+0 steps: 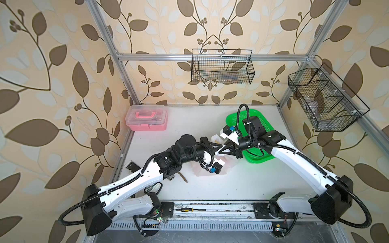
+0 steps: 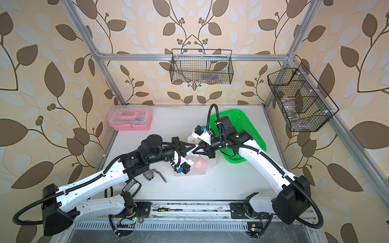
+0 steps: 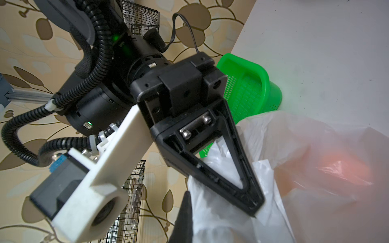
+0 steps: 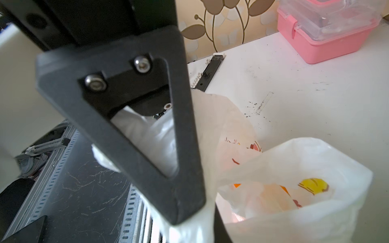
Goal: Place the oranges into plastic bags & tie knots
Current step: Tie the plastic bag at the center of the board.
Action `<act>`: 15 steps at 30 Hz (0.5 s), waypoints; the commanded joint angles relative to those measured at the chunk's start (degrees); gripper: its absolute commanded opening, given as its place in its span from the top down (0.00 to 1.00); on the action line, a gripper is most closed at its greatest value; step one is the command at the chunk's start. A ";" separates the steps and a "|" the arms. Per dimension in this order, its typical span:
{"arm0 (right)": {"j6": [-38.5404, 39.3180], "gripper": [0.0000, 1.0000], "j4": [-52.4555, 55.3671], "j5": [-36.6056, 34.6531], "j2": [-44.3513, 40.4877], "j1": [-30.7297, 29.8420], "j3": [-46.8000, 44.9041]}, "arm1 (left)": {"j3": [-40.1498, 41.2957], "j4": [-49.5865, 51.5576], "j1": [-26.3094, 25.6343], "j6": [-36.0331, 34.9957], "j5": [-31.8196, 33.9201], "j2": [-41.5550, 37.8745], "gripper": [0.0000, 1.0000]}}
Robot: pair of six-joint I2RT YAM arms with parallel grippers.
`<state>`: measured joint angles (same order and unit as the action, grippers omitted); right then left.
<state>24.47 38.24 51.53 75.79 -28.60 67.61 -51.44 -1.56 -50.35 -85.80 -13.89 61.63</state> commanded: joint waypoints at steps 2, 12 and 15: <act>1.94 1.00 3.42 -5.93 0.07 0.01 2.51 | 0.09 -3.59 -0.72 0.38 0.82 -1.02 1.00; 0.60 1.00 -0.48 -13.18 -3.03 -0.21 1.41 | 3.28 -1.25 -0.78 20.05 7.42 -9.27 0.58; 0.54 1.00 -1.05 -12.17 -3.20 -0.23 1.13 | 6.41 0.52 -0.72 26.72 9.37 -14.00 0.44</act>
<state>24.49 37.91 40.12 73.60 -28.80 68.69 -46.89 -1.50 -50.68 -68.45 -7.33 51.62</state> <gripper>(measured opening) 0.047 0.537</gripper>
